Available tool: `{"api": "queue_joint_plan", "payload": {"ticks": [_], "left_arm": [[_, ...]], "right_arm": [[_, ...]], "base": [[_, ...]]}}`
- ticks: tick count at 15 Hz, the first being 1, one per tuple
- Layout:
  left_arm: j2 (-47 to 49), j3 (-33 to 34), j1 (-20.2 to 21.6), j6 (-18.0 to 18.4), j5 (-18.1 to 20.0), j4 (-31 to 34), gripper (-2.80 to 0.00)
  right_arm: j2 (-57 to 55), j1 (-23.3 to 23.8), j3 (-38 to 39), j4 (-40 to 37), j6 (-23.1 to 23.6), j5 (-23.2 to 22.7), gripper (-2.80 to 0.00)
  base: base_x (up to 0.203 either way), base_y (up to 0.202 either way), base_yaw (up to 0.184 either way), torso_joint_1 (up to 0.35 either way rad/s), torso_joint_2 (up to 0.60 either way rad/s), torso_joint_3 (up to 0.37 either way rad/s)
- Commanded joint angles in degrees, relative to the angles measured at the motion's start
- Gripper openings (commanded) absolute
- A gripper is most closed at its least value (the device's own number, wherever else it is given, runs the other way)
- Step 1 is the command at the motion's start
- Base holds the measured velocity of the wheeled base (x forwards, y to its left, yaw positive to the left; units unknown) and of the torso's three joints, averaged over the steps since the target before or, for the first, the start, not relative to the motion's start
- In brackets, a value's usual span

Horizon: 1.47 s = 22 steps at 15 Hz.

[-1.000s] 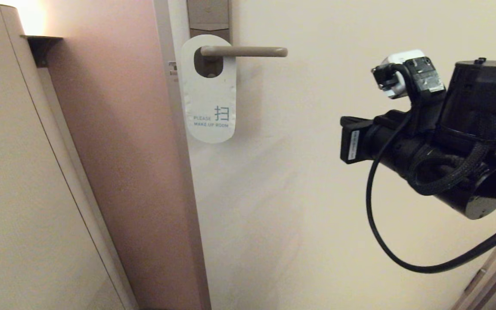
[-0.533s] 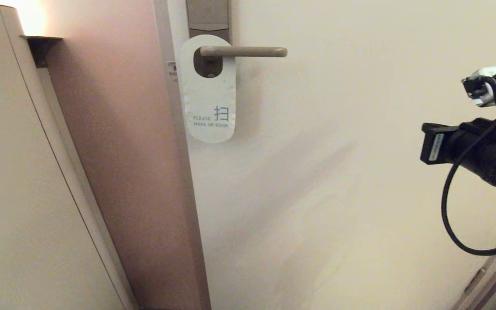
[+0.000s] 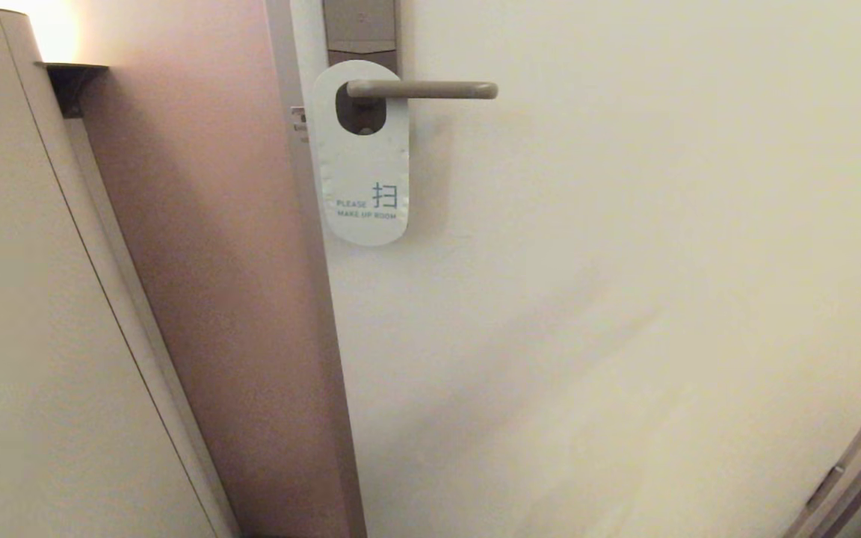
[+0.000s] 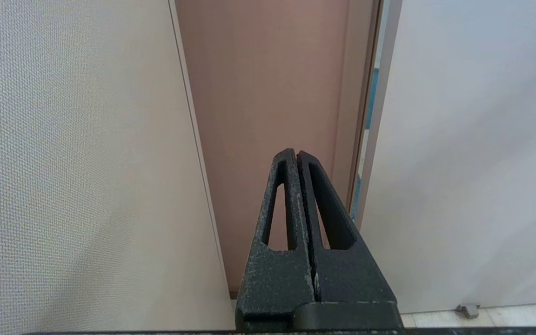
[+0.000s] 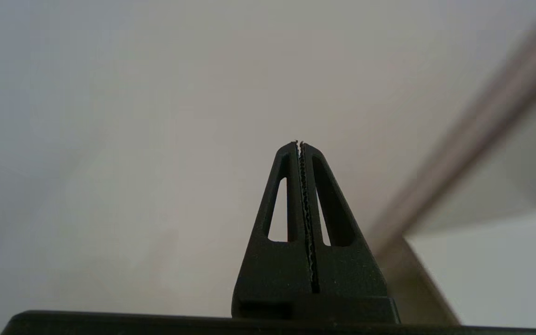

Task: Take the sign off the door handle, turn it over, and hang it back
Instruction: Take down the sign

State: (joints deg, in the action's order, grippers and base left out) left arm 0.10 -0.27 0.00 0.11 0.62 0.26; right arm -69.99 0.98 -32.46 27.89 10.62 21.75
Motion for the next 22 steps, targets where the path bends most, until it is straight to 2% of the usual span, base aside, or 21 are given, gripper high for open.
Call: {"api": "queue_joint_plan", "payload": {"ticks": [1,5,8,11,13,16,18,20,22], "left_arm": [[-0.01,0.00,0.00,-0.02,0.00,0.00,-2.80],[-0.01,0.00,0.00,-0.02,0.00,0.00,-2.80],[-0.01,0.00,0.00,-0.02,0.00,0.00,-2.80],[-0.01,0.00,0.00,-0.02,0.00,0.00,-2.80],[-0.01,0.00,0.00,-0.02,0.00,0.00,-2.80],[-0.01,0.00,0.00,-0.02,0.00,0.00,-2.80],[-0.01,0.00,0.00,-0.02,0.00,0.00,-2.80],[-0.01,0.00,0.00,-0.02,0.00,0.00,-2.80],[-0.01,0.00,0.00,-0.02,0.00,0.00,-2.80]], "right_arm": [[5.77,1.49,3.67,0.07,0.70,0.13,-2.80],[17.59,1.98,12.67,-0.14,3.27,0.13,-2.80],[27.70,4.78,22.51,0.04,4.08,-0.67,-2.80],[38.75,7.58,30.77,-0.67,4.11,-6.88,-2.80],[43.38,8.23,32.17,-3.84,3.82,-14.27,-2.80],[50.48,8.09,32.43,-12.81,3.70,-19.81,-2.80],[53.64,7.12,32.45,-19.02,3.48,-21.12,-2.80],[53.64,6.17,32.46,-20.77,2.38,-21.39,-2.80],[53.76,2.60,32.46,-22.31,0.59,-21.18,-2.80]], "base": [[0.000,0.000,0.000,0.000,0.00,0.000],[0.000,0.000,0.000,0.000,0.00,0.000],[0.000,0.000,0.000,0.000,0.00,0.000],[0.000,0.000,0.000,0.000,0.00,0.000],[0.000,0.000,0.000,0.000,0.00,0.000],[0.000,0.000,0.000,0.000,0.00,0.000],[0.000,0.000,0.000,0.000,0.00,0.000],[0.000,0.000,0.000,0.000,0.00,0.000],[0.000,0.000,0.000,0.000,0.00,0.000]]}}
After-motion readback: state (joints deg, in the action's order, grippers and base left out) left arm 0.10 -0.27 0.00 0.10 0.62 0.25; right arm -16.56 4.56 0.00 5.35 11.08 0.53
